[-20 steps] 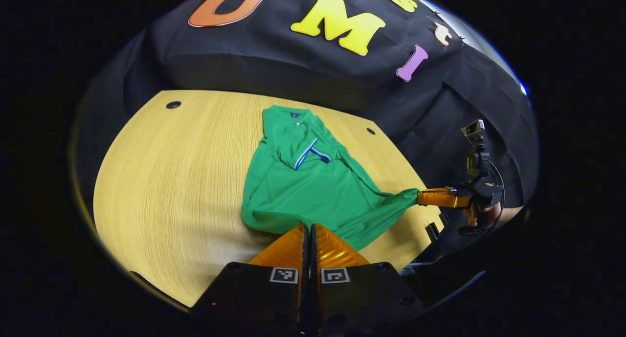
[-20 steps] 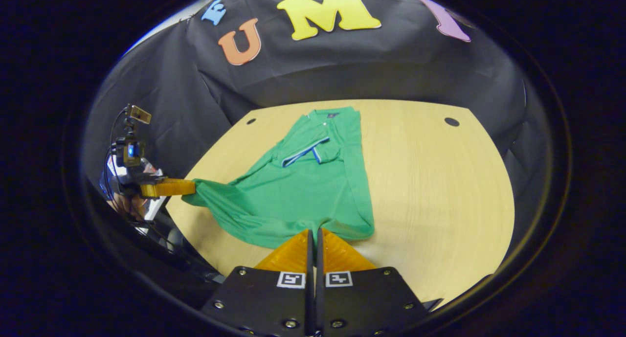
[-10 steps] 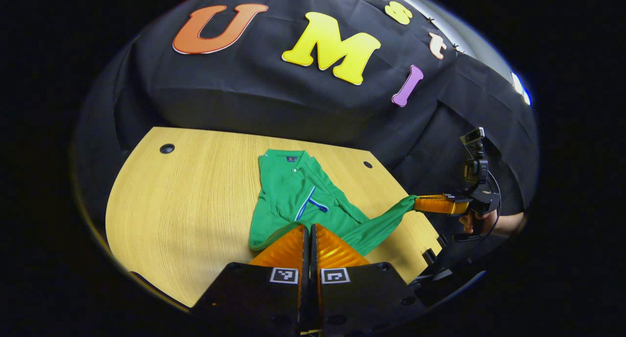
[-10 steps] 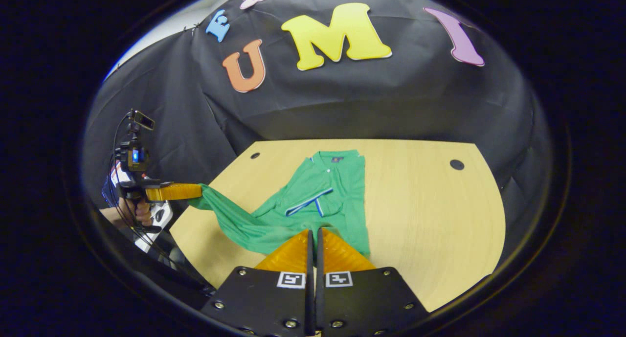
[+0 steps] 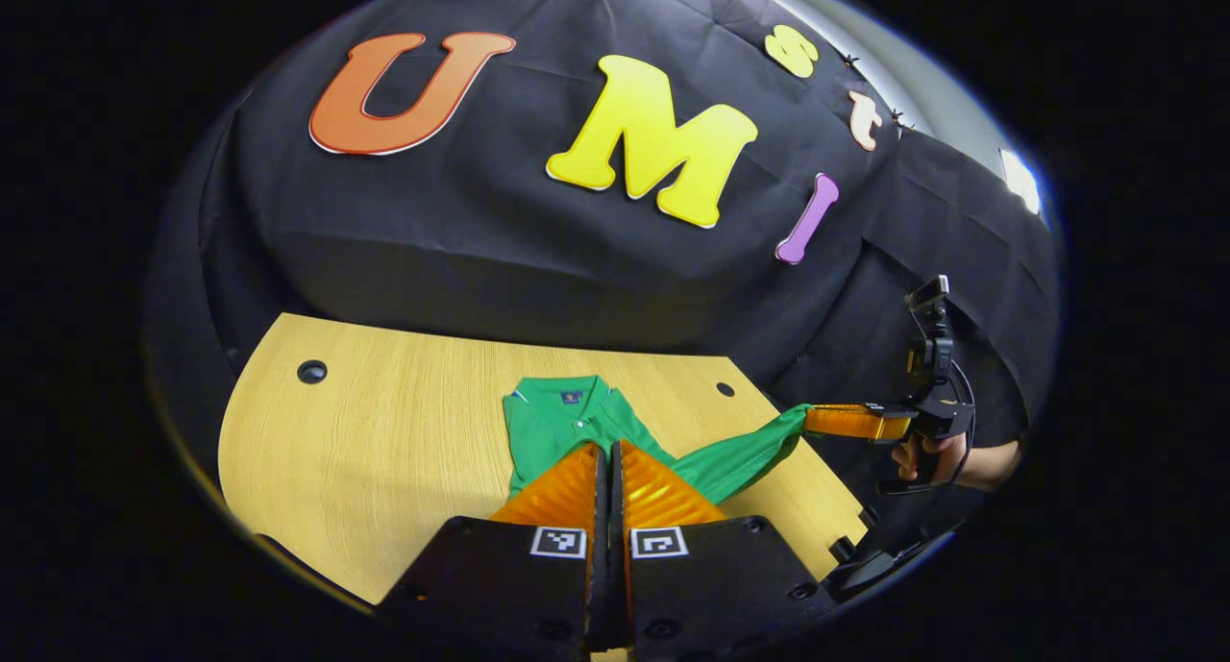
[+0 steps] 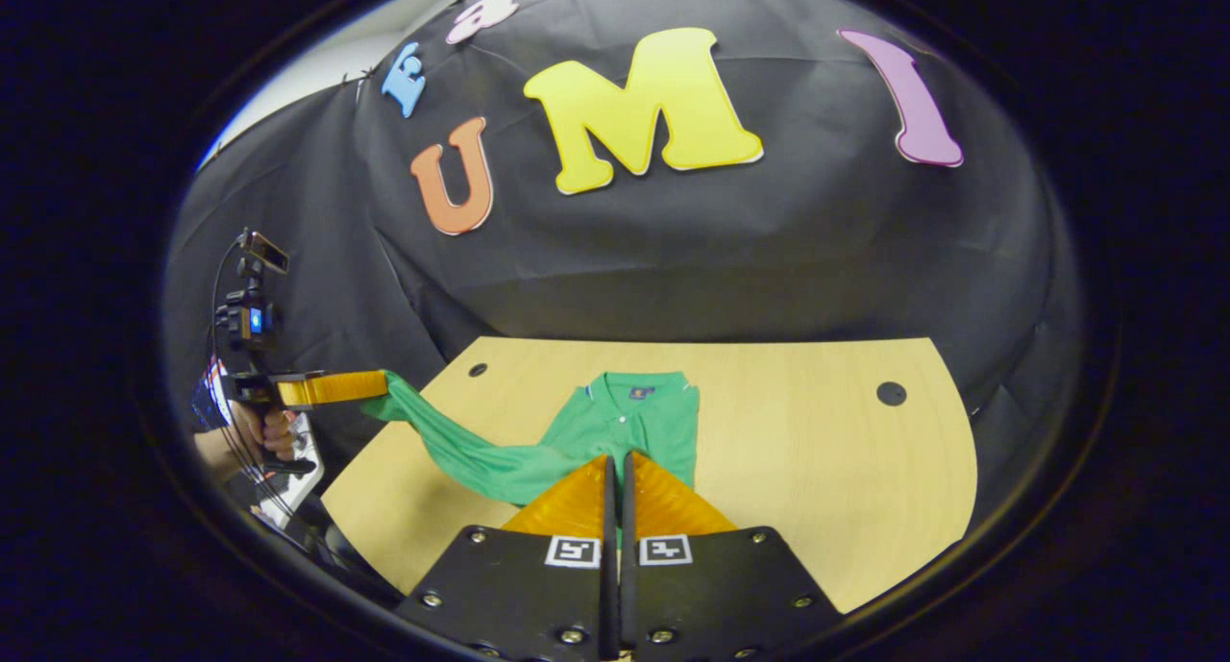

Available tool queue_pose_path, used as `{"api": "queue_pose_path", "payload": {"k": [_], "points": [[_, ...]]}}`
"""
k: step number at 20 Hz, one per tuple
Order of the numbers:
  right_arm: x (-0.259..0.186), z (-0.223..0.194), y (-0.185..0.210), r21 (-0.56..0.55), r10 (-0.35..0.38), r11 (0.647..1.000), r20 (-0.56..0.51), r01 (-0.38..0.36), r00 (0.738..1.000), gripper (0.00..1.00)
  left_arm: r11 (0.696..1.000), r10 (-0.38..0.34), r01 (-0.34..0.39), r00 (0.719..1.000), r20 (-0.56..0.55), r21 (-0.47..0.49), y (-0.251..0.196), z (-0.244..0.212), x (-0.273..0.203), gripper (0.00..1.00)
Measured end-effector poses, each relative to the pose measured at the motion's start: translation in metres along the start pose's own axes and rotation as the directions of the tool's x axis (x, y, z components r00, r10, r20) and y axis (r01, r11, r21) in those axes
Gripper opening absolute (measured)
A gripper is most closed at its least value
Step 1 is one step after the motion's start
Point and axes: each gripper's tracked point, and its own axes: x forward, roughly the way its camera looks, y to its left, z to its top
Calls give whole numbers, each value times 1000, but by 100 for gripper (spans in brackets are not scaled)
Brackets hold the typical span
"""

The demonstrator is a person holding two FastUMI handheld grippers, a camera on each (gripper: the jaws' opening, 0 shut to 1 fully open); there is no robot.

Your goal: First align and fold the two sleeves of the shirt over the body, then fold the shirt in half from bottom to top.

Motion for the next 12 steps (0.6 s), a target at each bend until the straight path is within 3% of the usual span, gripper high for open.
{"api": "queue_pose_path", "payload": {"k": [7, 12], "points": [[60, 52, -26, -10, -28, 1000, 33, 29, 999, 1, 999, 28, -30, 999, 43, 44, 35, 50, 61, 3], [117, 66, -60, 7, -54, 999, 37, 54, 998, 0, 997, 61, -63, 995, 80, 33, 77, 72, 122, 3]]}}
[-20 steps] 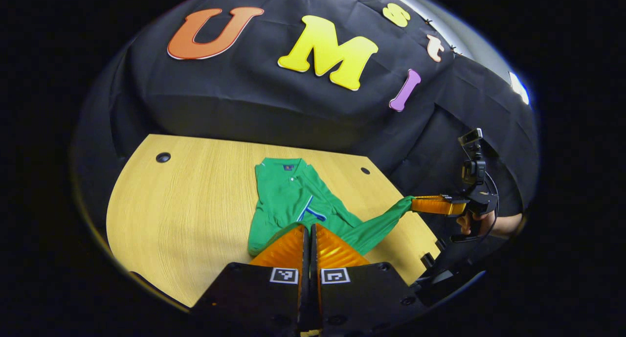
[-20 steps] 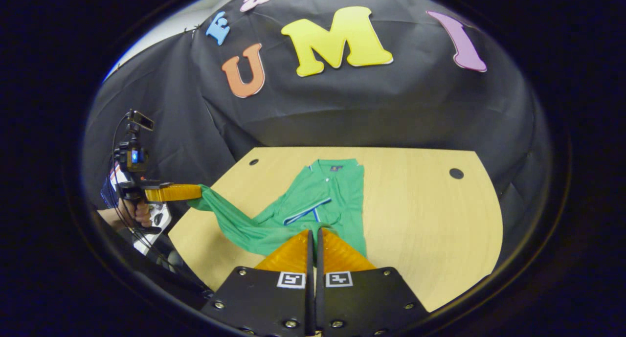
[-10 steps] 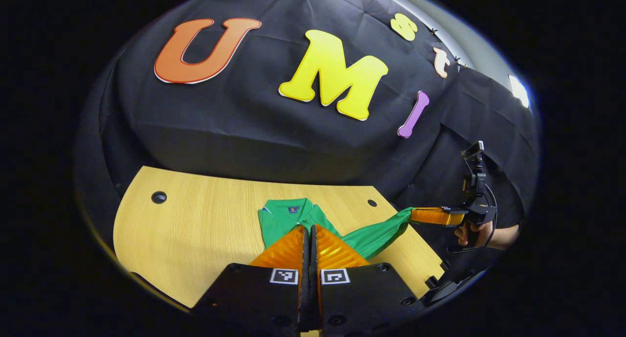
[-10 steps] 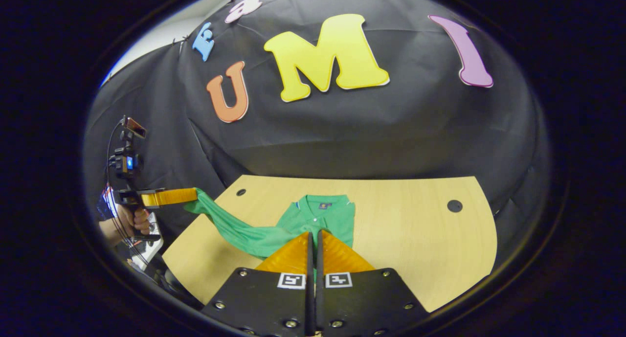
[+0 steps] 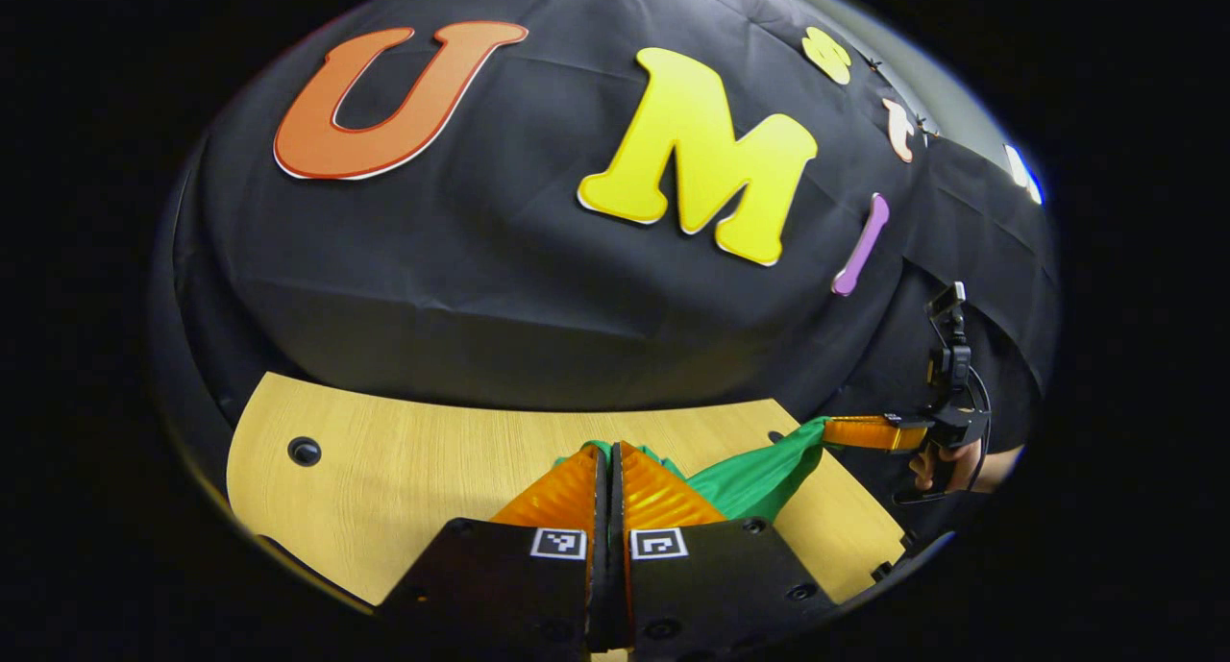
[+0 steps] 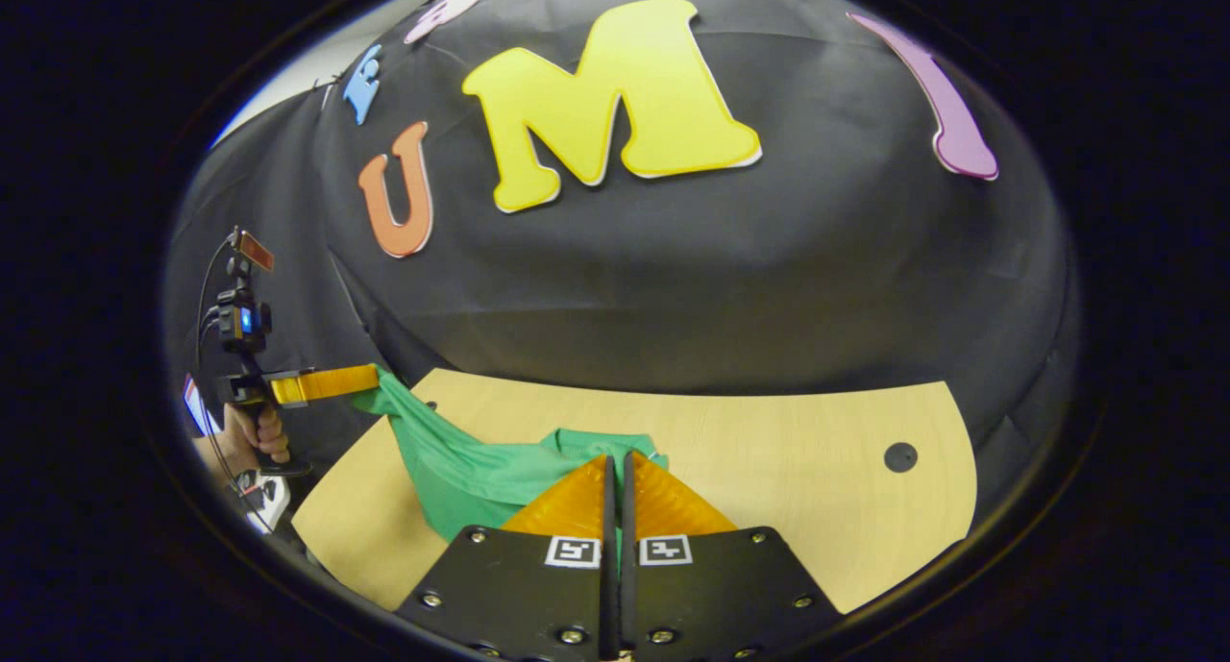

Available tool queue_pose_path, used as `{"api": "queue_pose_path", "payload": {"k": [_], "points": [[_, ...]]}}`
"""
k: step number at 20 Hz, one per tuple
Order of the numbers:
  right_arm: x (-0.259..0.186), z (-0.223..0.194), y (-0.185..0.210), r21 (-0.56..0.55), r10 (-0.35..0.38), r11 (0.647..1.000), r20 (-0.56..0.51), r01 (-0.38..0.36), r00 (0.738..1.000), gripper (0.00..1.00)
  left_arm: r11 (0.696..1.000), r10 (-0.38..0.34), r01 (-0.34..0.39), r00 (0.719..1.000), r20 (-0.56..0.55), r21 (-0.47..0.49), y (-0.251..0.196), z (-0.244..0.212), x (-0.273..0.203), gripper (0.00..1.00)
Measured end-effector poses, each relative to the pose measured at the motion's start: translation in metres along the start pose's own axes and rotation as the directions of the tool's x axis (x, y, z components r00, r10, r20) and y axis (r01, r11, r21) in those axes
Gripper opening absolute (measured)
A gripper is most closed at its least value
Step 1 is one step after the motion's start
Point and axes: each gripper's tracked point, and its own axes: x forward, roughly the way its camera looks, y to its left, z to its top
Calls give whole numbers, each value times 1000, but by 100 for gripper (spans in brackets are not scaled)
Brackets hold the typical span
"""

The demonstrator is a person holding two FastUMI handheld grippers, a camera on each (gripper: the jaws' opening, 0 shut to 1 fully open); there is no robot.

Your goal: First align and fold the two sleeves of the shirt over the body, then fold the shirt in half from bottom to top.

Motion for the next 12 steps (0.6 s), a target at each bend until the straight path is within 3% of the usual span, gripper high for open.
{"api": "queue_pose_path", "payload": {"k": [3, 7, 11, 12], "points": [[37, -1, -27, 2, -34, 999, 0, 34, 999, 1, 998, 40, -39, 999, -13, 45, 23, -11, 38, 2], [85, -20, -66, -20, -104, 994, -28, 103, 994, 0, 991, 133, -132, 991, -26, 34, 62, -38, 83, 3], [126, -58, -105, -13, -225, 974, -100, 225, 969, 2, 975, 222, -220, 967, -123, 32, 84, -95, 118, 6], [135, -63, -108, -11, -228, 974, -109, 228, 968, 19, 968, 249, -247, 958, -142, 37, 91, -106, 124, 4]]}}
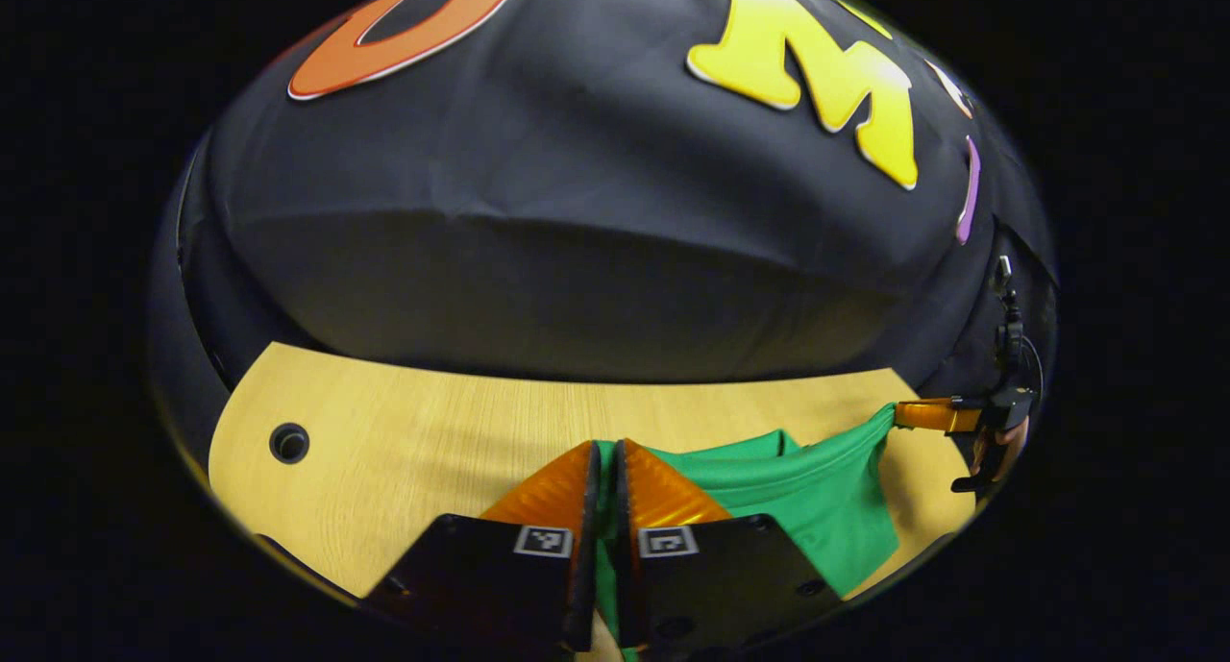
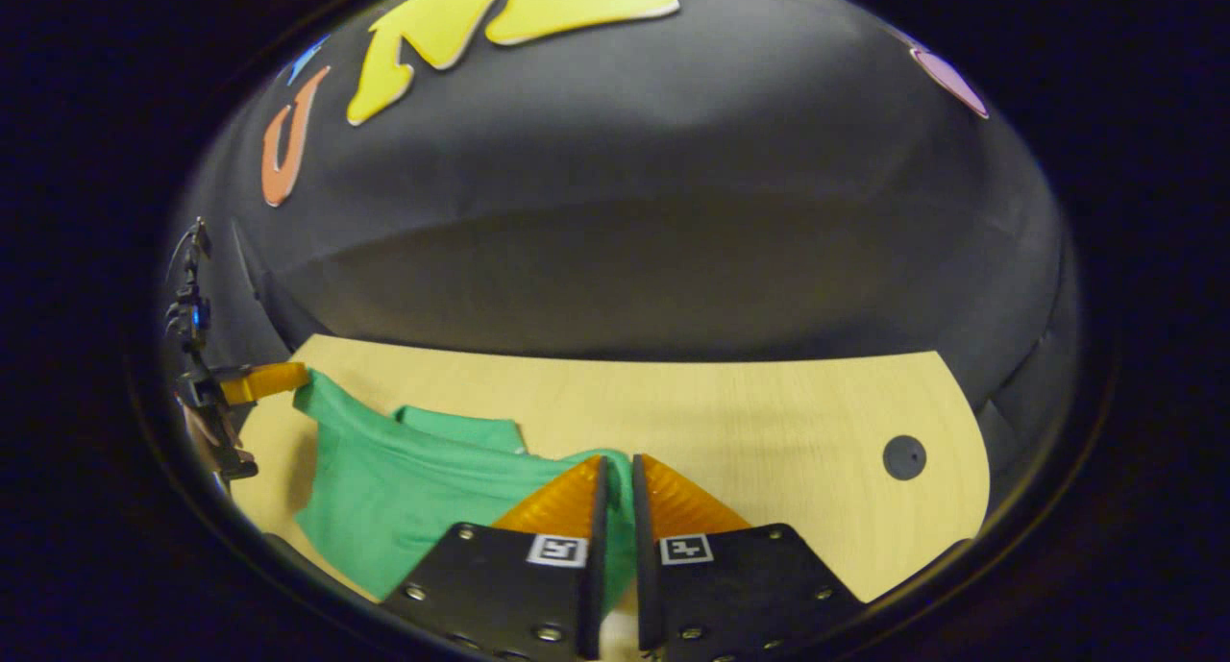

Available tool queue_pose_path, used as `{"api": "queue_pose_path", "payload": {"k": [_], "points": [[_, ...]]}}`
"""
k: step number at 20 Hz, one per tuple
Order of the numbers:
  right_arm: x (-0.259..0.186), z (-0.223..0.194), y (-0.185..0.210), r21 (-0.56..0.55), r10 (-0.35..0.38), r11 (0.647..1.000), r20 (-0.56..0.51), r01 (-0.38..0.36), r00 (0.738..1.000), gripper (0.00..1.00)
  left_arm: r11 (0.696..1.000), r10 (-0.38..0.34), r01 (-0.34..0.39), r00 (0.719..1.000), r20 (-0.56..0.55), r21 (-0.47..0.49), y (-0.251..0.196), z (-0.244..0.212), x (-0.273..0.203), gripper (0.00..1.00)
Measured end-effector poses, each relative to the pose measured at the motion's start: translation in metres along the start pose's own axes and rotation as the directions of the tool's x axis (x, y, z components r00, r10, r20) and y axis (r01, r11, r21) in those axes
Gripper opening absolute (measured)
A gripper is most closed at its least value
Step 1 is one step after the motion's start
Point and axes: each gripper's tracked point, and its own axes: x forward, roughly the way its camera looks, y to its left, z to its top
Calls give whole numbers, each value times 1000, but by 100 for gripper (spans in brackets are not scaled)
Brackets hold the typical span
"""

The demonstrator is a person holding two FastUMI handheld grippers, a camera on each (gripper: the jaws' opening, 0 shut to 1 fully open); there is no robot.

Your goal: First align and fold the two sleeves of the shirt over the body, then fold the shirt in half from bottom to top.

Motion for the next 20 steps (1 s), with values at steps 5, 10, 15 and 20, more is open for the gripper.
{"api": "queue_pose_path", "payload": {"k": [5, 10, 15, 20], "points": [[-10, 7, 1, 22, -22, 1000, 43, 21, 999, 97, 998, 52, -51, 998, 21, -30, 4, 2, -8, 100], [-56, 23, 16, -20, -57, 998, 116, 59, 992, 98, 995, 104, -103, 993, 56, -11, 1, 13, -52, 100], [-132, 47, 51, -58, -53, 996, 215, 67, 975, 98, 993, 114, -111, 984, 134, -25, -20, 37, -120, 100], [-238, 79, 90, -100, -39, 992, 363, 81, 931, 97, 990, 137, -143, 955, 264, 4, -45, 82, -214, 100]]}}
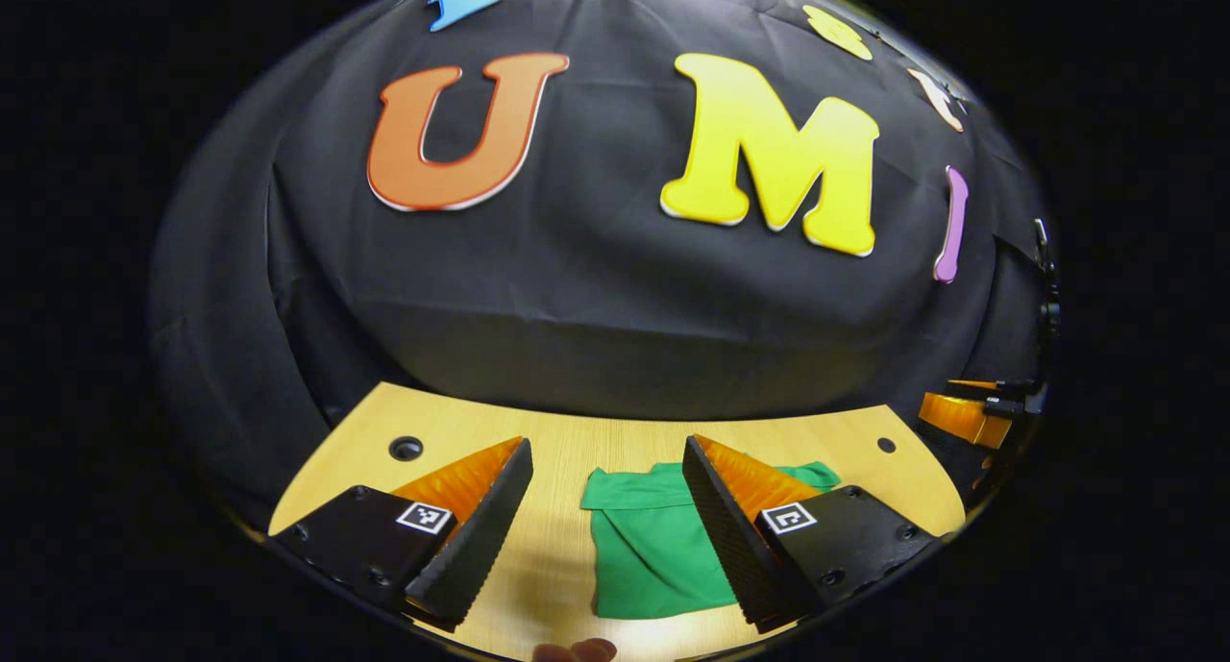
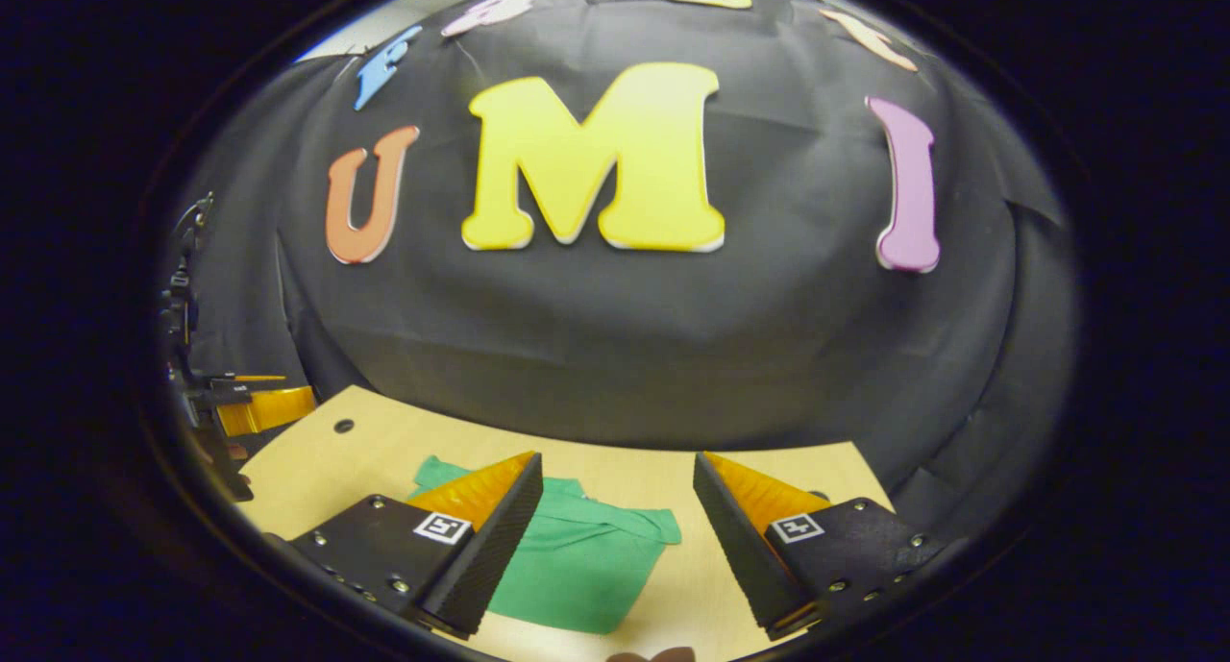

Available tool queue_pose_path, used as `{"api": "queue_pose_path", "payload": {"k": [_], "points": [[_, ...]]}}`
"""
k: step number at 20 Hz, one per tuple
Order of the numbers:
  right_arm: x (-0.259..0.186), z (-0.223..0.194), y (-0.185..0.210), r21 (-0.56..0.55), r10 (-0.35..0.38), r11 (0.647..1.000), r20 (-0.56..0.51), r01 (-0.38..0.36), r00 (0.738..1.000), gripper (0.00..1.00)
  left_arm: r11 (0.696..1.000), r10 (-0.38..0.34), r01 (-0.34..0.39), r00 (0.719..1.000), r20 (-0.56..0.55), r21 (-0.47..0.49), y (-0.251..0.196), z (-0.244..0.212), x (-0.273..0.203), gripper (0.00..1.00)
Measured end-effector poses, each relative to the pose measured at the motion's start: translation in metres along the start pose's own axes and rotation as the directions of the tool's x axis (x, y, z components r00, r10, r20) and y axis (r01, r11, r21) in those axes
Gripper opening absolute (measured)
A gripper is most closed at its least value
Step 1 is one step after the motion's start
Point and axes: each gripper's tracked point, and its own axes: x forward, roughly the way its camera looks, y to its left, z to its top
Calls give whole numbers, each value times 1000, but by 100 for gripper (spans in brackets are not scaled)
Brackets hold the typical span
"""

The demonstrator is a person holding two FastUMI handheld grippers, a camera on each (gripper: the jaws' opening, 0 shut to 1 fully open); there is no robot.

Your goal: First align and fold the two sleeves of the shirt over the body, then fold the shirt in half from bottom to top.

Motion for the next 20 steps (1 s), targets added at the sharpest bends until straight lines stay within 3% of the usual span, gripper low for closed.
{"api": "queue_pose_path", "payload": {"k": [3, 6, 9, 13, 18, 20], "points": [[-62, 34, 17, -40, -3, 999, 95, 6, 996, 97, 998, 12, -19, 993, 118, 64, -11, 49, -54, 98], [-116, 54, 27, -54, -61, 996, 167, 70, 984, 94, 990, 21, -51, 976, 218, 135, -22, 83, -108, 98], [-174, 77, 40, -43, -78, 995, 264, 93, 961, 94, 989, 39, -78, 958, 283, 127, -35, 99, -158, 98], [-228, 87, 59, -16, -73, 996, 355, 84, 932, 96, 992, 39, -75, 947, 318, 103, -54, 96, -216, 98], [-267, 64, 66, -4, -86, 996, 326, 92, 941, 94, 992, 25, -65, 944, 328, 112, -70, 76, -257, 98], [-274, 54, 70, -27, -90, 994, 319, 104, 944, 96, 994, 9, -41, 955, 296, 102, -78, 60, -262, 98]]}}
